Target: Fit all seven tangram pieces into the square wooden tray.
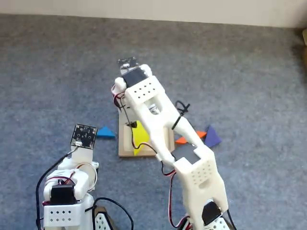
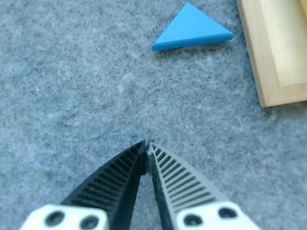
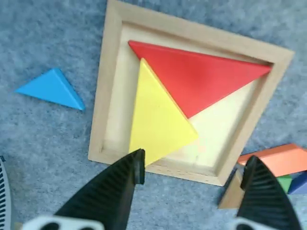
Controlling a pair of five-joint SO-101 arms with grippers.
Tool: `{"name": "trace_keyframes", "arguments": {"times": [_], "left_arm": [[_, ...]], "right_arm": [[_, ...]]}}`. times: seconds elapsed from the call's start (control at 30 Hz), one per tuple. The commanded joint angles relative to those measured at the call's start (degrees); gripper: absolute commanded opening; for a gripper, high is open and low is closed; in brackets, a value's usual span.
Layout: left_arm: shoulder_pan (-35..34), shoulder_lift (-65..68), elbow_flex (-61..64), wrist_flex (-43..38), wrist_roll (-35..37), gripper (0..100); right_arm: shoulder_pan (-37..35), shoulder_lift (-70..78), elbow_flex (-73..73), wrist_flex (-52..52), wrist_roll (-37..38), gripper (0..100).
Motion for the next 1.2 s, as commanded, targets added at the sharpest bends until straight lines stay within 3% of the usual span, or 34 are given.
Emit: {"name": "trace_keyframes", "arguments": {"times": [0.0,0.13,0.2,0.53,0.97,1.17], "left_arm": [[-0.2,-1.6,1.2,0.2,0.5,4],[-0.2,-1.6,1.2,0.2,0.5,4],[-0.2,-1.6,1.2,0.2,0.5,4],[-0.2,-1.6,1.2,0.2,0.5,4],[-0.2,-1.6,1.2,0.2,0.5,4],[-0.2,-1.6,1.2,0.2,0.5,4]], "right_arm": [[3.2,-3.9,2.4,-1.0,2.7,19.8],[5.0,-4.0,8.1,-5.1,8.1,5.0],[4.8,-3.9,11.2,-7.5,9.1,2.6],[-1.4,-3.8,22.5,-19.6,9.1,2.6],[-0.3,-3.6,22.6,-20.0,9.1,2.6],[-0.1,-2.9,25.7,-29.4,9.0,2.6]]}}
